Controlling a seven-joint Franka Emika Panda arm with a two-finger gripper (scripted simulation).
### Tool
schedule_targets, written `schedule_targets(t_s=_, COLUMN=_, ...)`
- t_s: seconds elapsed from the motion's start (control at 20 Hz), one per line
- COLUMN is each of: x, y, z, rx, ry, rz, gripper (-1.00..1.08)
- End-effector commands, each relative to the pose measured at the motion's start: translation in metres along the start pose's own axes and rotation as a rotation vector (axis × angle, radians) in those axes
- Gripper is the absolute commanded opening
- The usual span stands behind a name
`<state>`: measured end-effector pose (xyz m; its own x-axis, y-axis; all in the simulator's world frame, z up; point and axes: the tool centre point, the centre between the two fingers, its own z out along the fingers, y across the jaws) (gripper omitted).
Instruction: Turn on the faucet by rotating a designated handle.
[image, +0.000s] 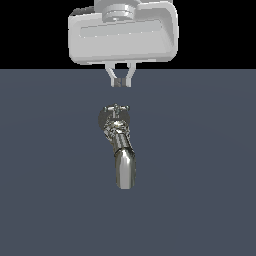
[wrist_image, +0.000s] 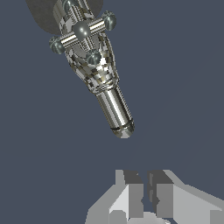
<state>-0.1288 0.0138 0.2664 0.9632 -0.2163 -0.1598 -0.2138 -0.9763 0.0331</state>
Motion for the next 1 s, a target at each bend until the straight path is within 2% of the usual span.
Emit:
schedule_targets(t_s=0.0, x=0.045, y=-0.002, z=-0.004, rx=0.040, ry=0.066, rz=0.092, gripper=-0.03)
schedule_targets(t_s=0.05, x=0.060, y=0.031, z=0.011, rx=0.070, ry=0.058, rz=0.187, gripper=0.03)
schedule_targets(t_s=0.1, x=0.062, y=0.043, z=0.011, rx=0.078, ry=0.056, rz=0.210, gripper=0.03)
schedule_targets(t_s=0.15, x=0.055, y=0.019, z=0.037, rx=0.054, ry=0.034, rz=0.173, gripper=0.08)
schedule_targets(t_s=0.2, x=0.066, y=0.025, z=0.047, rx=0.009, ry=0.057, rz=0.124, gripper=0.31)
schedule_targets(t_s=0.25, x=0.075, y=-0.017, z=0.044, rx=0.049, ry=0.081, rz=0.148, gripper=0.54)
schedule_targets(t_s=0.3, x=0.081, y=-0.043, z=0.054, rx=0.019, ry=0.104, rz=0.101, gripper=0.55)
schedule_targets(t_s=0.35, x=0.104, y=-0.034, z=0.048, rx=0.002, ry=0.142, rz=0.116, gripper=-0.46)
schedule_targets(t_s=0.4, x=0.077, y=-0.025, z=0.094, rx=0.026, ry=0.068, rz=0.179, gripper=0.65)
schedule_targets(t_s=0.45, x=0.082, y=-0.016, z=0.102, rx=0.032, ry=0.050, rz=0.194, gripper=0.65)
schedule_targets(t_s=0.5, x=0.155, y=0.065, z=0.077, rx=0.007, ry=0.146, rz=0.209, gripper=0.82)
schedule_targets(t_s=0.55, x=0.146, y=0.066, z=0.062, rx=-0.003, ry=0.184, rz=0.215, gripper=0.82)
schedule_targets(t_s=0.6, x=0.161, y=0.080, z=0.070, rx=-0.014, ry=0.202, rz=0.313, gripper=-0.39)
schedule_targets(t_s=0.65, x=0.159, y=0.092, z=0.067, rx=-0.017, ry=0.206, rz=0.337, gripper=-0.39)
schedule_targets(t_s=0.7, x=0.165, y=0.092, z=0.066, rx=0.023, ry=0.212, rz=0.357, gripper=-0.54)
schedule_targets(t_s=0.75, x=0.173, y=0.102, z=0.065, rx=-0.033, ry=0.244, rz=0.323, gripper=0.15)
schedule_targets(t_s=0.8, x=0.181, y=0.109, z=0.062, rx=-0.040, ry=0.271, rz=0.358, gripper=0.90)
schedule_targets(t_s=0.85, x=0.188, y=0.117, z=0.061, rx=-0.045, ry=0.293, rz=0.385, gripper=0.96)
schedule_targets(t_s=0.9, x=0.198, y=0.102, z=0.058, rx=-0.057, ry=0.316, rz=0.287, gripper=0.82)
schedule_targets(t_s=0.95, x=0.195, y=0.086, z=0.056, rx=-0.061, ry=0.321, rz=0.262, gripper=0.82)
